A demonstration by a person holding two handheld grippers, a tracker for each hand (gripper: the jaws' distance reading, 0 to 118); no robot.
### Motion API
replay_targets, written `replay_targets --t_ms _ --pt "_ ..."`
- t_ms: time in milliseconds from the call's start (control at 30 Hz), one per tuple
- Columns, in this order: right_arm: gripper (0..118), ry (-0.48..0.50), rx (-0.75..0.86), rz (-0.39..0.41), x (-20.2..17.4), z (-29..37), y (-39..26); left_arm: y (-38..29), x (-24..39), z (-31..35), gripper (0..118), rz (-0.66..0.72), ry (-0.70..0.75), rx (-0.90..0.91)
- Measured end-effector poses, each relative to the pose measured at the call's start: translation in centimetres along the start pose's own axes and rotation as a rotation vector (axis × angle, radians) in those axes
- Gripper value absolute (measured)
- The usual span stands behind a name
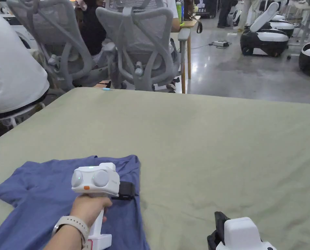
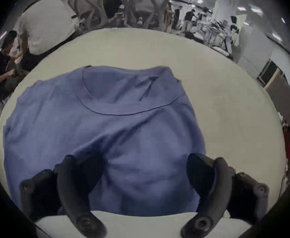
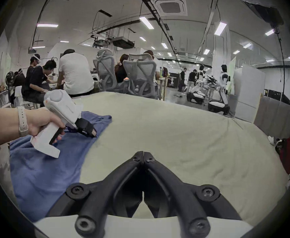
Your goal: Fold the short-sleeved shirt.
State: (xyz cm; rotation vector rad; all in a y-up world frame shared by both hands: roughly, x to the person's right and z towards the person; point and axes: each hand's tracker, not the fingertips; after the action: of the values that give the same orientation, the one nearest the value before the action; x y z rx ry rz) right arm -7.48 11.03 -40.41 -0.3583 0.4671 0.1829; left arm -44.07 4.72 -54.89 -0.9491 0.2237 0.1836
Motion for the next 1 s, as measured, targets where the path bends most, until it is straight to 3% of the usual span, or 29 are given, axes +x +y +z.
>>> replay_targets --t_ms 33,67,100,133,167,200,233,400,633,767,867,1000 --pt "0 -0.004 -0.004 -0.009 0.5 -0.1 -0.2 0.3 0.2 0.5 99 -0.016 0.012 -0.003" --pt "0 -0.01 -0.004 -0.017 0.9 0.0 -0.4 0.5 -0.1 1.2 83 -0.013 0.005 -0.001" --pt "0 -0.019 -0.003 -0.025 1.3 0.0 -0.5 0.4 -0.1 2.1 54 -0.044 0.005 0.027" --pt "0 -0.024 -0.002 -0.033 1.7 0.1 -0.5 0.2 -0.4 2.5 14 -0.053 0.037 0.046" --pt "0 -0.029 0.0 -0.042 2.1 0.2 -0.5 -0.2 -0.8 2.6 2 -0.045 0.062 0.044" --pt "0 -0.037 0.007 -0.054 2.6 0.5 -0.5 -0.2 -1.5 2.7 2 -0.002 -0.031 0.033" --pt "0 -0.049 0.01 -0.069 3.2 0.9 -0.5 -0.2 -1.6 3.1 2 0.04 -0.02 0.026" --pt "0 -0.107 0.029 -0.097 6.4 4.1 -0.1 1.8 5.1 9.2 2 -0.049 -0.101 0.179" --pt "0 -0.289 0.068 -0.109 13.2 11.7 0.1 2.9 25.4 18.3 2 -0.236 -0.448 0.322" --pt "0 -0.409 0.067 -0.119 17.4 16.0 -0.3 1.2 37.0 22.1 2 -0.365 -0.671 0.314" --pt "0 -0.47 0.061 -0.135 20.0 18.4 -1.1 -1.7 43.7 22.3 2 -0.487 -0.741 0.275" --pt "0 -0.527 0.047 -0.147 22.5 20.3 -2.5 -6.0 49.2 16.5 2 -0.594 -0.642 0.154"
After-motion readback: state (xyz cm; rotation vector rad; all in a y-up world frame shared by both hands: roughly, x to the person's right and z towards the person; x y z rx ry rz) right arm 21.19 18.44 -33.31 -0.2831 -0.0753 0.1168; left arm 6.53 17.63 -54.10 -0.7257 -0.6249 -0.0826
